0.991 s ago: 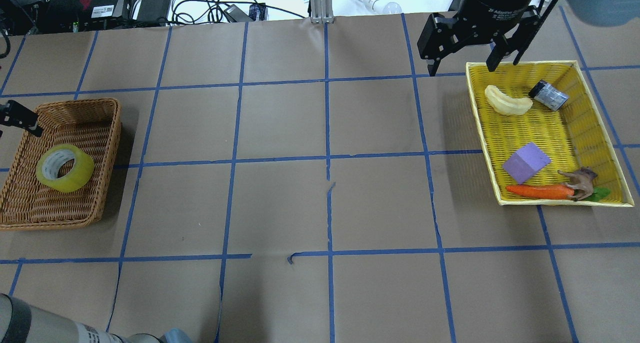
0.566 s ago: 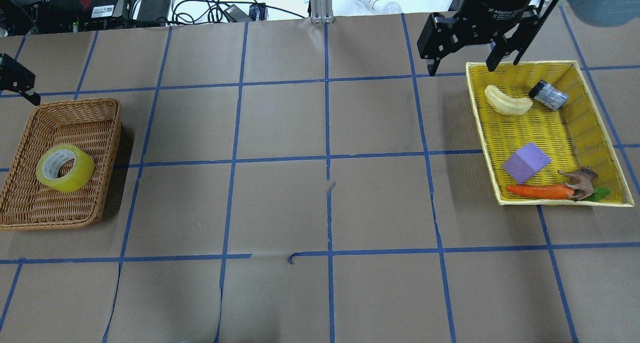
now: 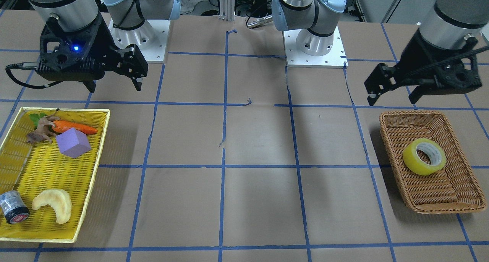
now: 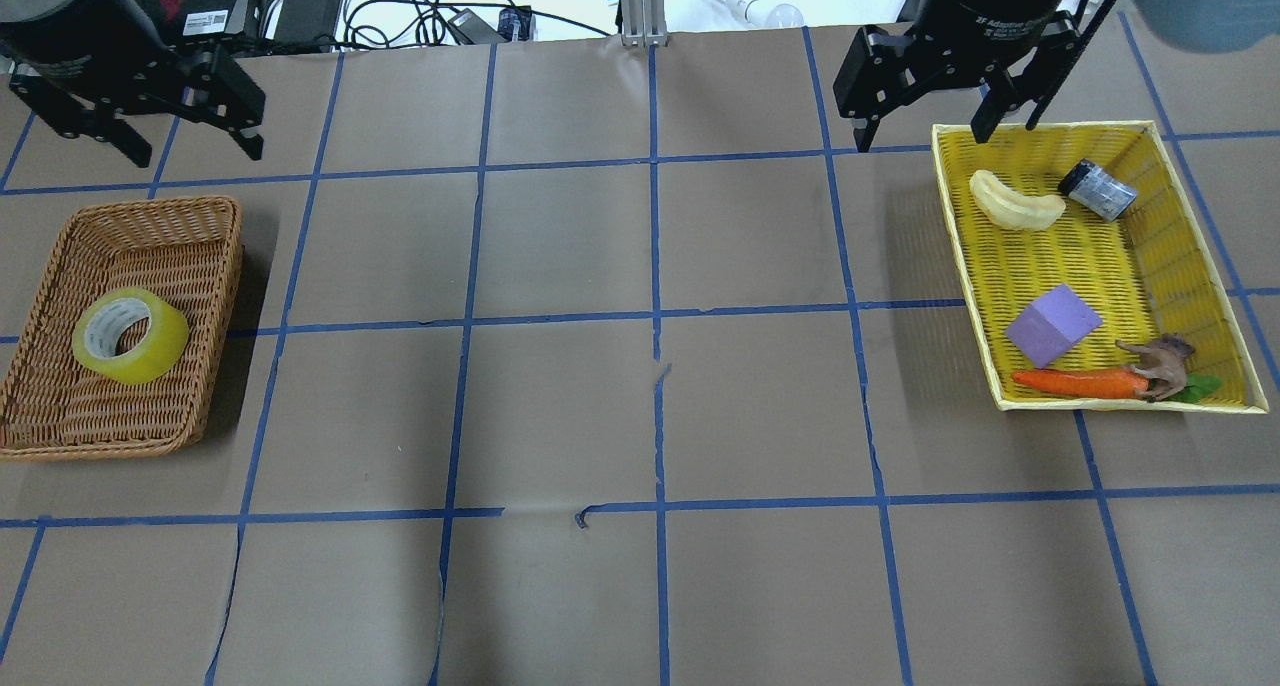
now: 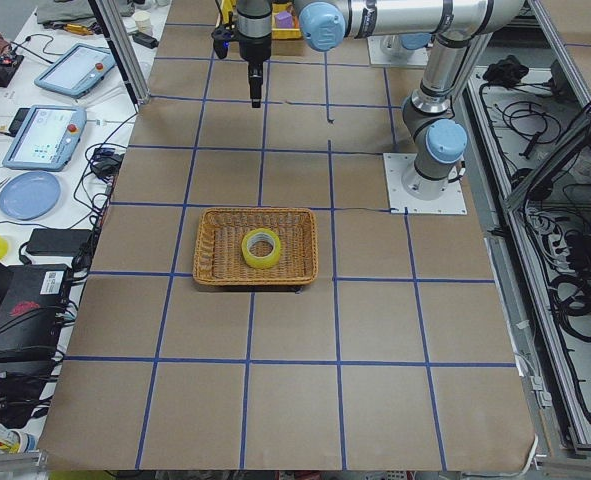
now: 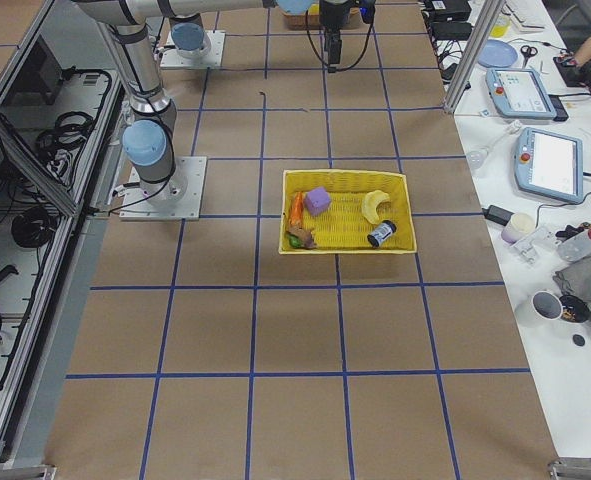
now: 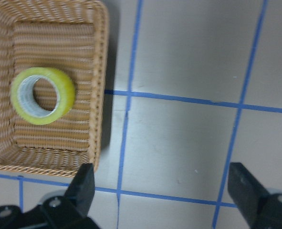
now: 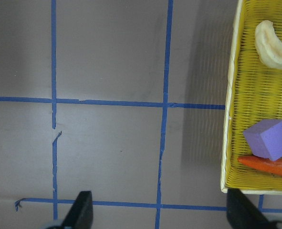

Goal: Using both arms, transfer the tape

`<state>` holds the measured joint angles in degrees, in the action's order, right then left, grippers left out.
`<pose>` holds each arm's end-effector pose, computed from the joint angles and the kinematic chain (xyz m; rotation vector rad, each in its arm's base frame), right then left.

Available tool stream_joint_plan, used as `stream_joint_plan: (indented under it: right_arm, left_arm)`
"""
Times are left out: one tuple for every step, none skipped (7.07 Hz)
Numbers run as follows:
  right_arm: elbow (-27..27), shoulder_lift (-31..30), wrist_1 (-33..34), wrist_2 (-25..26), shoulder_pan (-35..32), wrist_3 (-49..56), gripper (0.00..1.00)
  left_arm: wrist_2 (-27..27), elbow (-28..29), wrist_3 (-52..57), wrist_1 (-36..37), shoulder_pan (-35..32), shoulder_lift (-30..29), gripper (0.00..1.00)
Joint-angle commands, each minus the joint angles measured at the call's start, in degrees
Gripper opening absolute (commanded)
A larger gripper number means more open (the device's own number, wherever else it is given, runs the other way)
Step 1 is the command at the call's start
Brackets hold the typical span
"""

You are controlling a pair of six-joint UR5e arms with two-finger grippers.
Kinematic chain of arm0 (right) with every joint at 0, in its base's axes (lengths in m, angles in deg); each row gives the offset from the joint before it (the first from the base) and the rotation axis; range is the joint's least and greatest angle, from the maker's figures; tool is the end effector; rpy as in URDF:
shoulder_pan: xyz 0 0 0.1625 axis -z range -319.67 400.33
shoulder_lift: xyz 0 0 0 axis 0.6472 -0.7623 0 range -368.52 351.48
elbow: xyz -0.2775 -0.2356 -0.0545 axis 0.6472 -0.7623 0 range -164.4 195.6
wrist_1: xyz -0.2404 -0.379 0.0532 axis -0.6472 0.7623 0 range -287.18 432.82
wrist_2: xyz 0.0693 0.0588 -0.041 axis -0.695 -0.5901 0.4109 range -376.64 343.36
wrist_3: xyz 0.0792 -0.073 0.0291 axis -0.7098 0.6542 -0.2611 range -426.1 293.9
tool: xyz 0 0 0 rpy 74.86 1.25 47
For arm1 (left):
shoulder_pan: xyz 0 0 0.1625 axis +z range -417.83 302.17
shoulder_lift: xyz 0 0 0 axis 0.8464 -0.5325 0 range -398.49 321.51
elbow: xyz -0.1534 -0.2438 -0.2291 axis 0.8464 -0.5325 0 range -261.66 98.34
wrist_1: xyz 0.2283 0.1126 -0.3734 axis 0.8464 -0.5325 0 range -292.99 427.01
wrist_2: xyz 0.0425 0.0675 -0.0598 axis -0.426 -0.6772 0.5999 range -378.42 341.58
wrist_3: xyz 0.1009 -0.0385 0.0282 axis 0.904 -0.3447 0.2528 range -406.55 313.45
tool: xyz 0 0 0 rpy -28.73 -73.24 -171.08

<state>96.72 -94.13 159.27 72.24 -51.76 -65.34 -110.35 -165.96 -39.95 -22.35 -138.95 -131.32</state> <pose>0.1559 -0.5549 0.4534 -0.0780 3.1209 -0.0252 -0.0422 -0.5690 0.4465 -0.0630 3.0982 -0.0871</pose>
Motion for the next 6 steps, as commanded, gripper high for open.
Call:
stream_joint_plan:
  right_arm:
    - [0.0,0.09,0.03,0.23,0.07,0.03,1.0]
    - [0.0,0.0,0.03,0.24,-0.01,0.03,1.0]
    - [0.0,0.0,0.03,0.15,0.07,0.03,1.0]
    - [0.0,0.0,0.03,0.06,-0.01,0.03,1.0]
    - [0.0,0.0,0.03,0.23,0.07,0.03,1.0]
    - [0.0,0.09,0.03,0.15,0.07,0.03,1.0]
  left_arm:
    - [0.69,-0.25,-5.53,0.06,-6.83,-0.15,1.0]
    - [2.26,-0.34,-5.63,0.14,-7.9,-0.59,1.0]
    - [2.36,-0.6,-5.55,0.06,-8.09,-0.6,1.0]
    - [1.75,-1.04,-5.46,0.06,-8.35,-0.51,1.0]
    - [1.92,-1.13,-5.37,-0.03,-8.26,-0.16,1.0]
    - [1.84,-1.05,-5.37,-0.2,-8.26,-0.07,1.0]
